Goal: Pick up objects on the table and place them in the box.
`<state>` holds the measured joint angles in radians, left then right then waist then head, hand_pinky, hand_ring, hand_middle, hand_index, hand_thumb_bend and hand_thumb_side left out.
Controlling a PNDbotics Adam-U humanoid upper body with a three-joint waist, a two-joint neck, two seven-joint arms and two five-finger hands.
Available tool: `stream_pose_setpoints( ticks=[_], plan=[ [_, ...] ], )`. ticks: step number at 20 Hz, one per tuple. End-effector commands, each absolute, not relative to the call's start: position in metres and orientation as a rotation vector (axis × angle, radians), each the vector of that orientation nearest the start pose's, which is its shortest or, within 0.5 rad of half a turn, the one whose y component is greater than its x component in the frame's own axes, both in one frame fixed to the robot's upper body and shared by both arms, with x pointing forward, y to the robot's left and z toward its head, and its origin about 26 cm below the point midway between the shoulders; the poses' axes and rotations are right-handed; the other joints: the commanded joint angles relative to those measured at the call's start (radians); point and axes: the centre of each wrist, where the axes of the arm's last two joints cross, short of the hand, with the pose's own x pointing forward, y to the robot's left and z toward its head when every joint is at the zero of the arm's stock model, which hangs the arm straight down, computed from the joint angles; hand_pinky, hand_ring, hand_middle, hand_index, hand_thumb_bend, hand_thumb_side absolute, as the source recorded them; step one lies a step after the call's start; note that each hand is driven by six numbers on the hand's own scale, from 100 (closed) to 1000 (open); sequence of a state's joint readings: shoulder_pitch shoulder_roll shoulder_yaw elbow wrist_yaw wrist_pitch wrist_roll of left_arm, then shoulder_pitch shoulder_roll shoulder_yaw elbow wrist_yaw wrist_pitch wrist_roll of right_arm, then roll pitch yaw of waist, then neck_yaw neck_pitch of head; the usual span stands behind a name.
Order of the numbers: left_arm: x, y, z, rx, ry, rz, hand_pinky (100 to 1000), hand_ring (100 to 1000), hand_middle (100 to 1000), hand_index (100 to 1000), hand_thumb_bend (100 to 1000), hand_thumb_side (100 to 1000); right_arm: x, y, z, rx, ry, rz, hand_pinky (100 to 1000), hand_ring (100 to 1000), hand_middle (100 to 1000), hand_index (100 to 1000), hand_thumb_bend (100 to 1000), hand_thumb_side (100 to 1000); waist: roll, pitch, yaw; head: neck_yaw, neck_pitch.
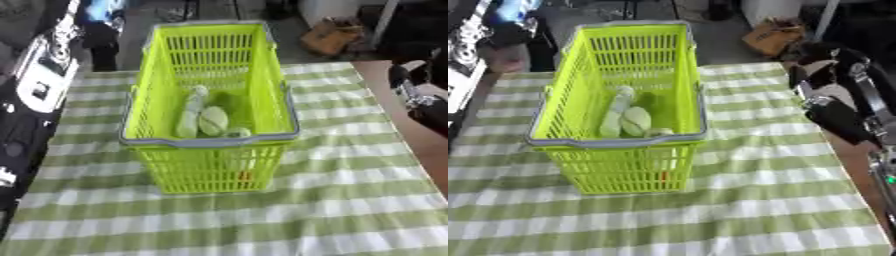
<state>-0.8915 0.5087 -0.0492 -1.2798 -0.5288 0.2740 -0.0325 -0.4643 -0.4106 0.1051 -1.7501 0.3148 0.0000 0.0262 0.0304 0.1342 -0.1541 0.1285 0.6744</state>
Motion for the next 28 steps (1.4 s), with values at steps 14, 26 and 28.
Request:
stream_pose_setpoints(
  ticks=[14, 26, 28],
  plan=[
    [0.433, 0.259, 0.262, 0.902, -1.476, -1.577, 760, 929, 809, 851, 597, 1000, 0.350, -0.256, 0.201, -0.521, -2.141, 0.735, 613, 565, 702, 864, 270, 588, -0.009, -0.033, 0.005, -0.010, -0.005],
    [0.356, 0.301, 0.264, 0.552, -2.314, -0.382, 589, 919, 695, 822, 450, 1000, 0.349, -0.260, 0.196, -0.530, -2.128, 0.708, 615, 567, 703, 864, 265, 589, -0.032, -0.046, 0.056, -0.035, 0.003],
    [0.342, 0.308, 0.253, 0.529, -2.334, -0.283, 567, 903, 677, 815, 441, 1000, 0.349, -0.261, 0.195, -0.533, -2.124, 0.705, 615, 567, 704, 864, 264, 589, -0.035, -0.050, 0.067, -0.041, 0.007]
  ],
)
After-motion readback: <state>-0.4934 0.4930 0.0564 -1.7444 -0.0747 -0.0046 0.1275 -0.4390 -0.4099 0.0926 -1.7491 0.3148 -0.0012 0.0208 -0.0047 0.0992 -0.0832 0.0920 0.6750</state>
